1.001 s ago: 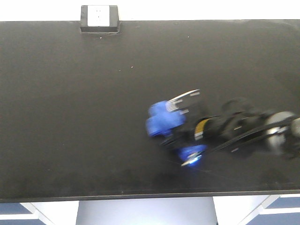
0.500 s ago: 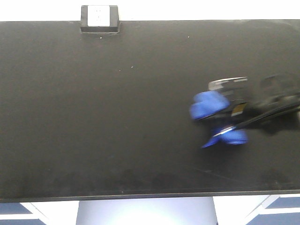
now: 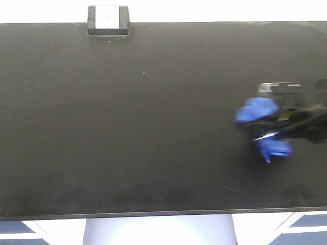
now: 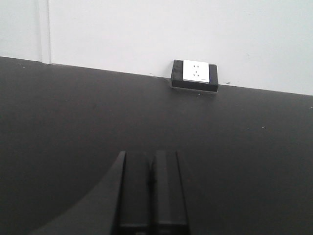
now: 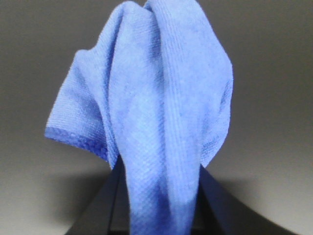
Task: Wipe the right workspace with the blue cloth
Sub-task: 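Lower the right gripper and press the cloth onto the counter, then open the right gripper to release the cloth and lift away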
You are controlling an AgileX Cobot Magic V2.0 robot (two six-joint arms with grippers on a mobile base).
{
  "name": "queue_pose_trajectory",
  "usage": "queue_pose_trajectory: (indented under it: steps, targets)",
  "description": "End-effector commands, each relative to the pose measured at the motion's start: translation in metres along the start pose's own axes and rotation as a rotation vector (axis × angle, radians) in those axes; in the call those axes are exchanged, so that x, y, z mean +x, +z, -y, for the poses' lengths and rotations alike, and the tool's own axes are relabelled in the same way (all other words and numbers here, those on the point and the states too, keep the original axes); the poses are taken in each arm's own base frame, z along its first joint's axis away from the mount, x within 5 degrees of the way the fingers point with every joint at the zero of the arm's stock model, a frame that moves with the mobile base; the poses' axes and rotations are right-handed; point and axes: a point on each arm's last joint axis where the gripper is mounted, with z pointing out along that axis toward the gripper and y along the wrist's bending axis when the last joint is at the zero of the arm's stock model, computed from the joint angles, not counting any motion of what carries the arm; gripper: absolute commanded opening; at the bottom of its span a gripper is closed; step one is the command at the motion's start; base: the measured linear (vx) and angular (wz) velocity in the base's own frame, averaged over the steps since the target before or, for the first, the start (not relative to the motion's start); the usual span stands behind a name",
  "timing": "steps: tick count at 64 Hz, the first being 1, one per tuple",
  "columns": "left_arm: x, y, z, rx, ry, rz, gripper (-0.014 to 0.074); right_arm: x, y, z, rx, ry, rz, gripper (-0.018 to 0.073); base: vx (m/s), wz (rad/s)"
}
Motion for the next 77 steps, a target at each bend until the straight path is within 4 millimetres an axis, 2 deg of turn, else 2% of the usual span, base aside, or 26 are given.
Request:
queue_pose_trajectory:
  steps: [1,2,9,14,17,27,34,45,53,59,67,77]
  targets:
    - [0.002,0.001,0.000,0.016,-0.015,0.057,-0.0006,-0.014,-0.013,-0.051,-0.134,-0.118,0.140,0.0006,0.00,0.00]
    - [0.002,0.001,0.000,0.016,-0.015,0.057,-0.0006,-0.013,-0.015,-0.063,-0.163,-0.144,0.153,0.0007,0.00,0.00]
    - [0.002,0.001,0.000,0.016,-0.015,0.057,-0.0006,-0.005,-0.023,-0.108,-0.279,-0.238,0.194,0.0012,0.00,0.00]
    - [0.002,0.001,0.000,0.016,-0.015,0.057,-0.0006,0.001,-0.028,-0.128,-0.325,-0.285,0.199,0.0017,0.00,0.00]
    - [0.002,0.001,0.000,0.016,-0.015,0.057,-0.0006,0.003,-0.029,-0.133,-0.337,-0.299,0.197,0.0027,0.00,0.00]
    - [0.002,0.001,0.000,0.016,-0.015,0.057,-0.0006,0.007,-0.028,-0.133,-0.319,-0.325,0.162,0.0086,0.00,0.00]
    - [0.002,0.001,0.000,0.016,-0.015,0.057,-0.0006,0.011,-0.027,-0.130,-0.292,-0.349,0.121,0.0178,0.00,0.00]
    - [0.002,0.001,0.000,0.016,-0.015,0.057,-0.0006,0.013,-0.027,-0.128,-0.274,-0.354,0.093,0.0412,0.00,0.00]
    - [0.002,0.001,0.000,0.016,-0.015,0.057,-0.0006,0.008,-0.035,-0.128,-0.281,-0.349,0.124,0.0556,0.00,0.00]
    - [0.002,0.001,0.000,0.016,-0.015,0.057,-0.0006,-0.001,-0.053,-0.126,-0.281,-0.342,0.167,0.0601,0.00,0.00]
    - [0.002,0.001,0.000,0.016,-0.015,0.057,-0.0006,-0.009,-0.083,-0.118,-0.250,-0.332,0.190,0.0592,0.00,0.00]
    - [0.002,0.001,0.000,0.016,-0.015,0.057,-0.0006,-0.015,-0.132,-0.102,-0.208,-0.312,0.237,0.0569,0.00,0.00]
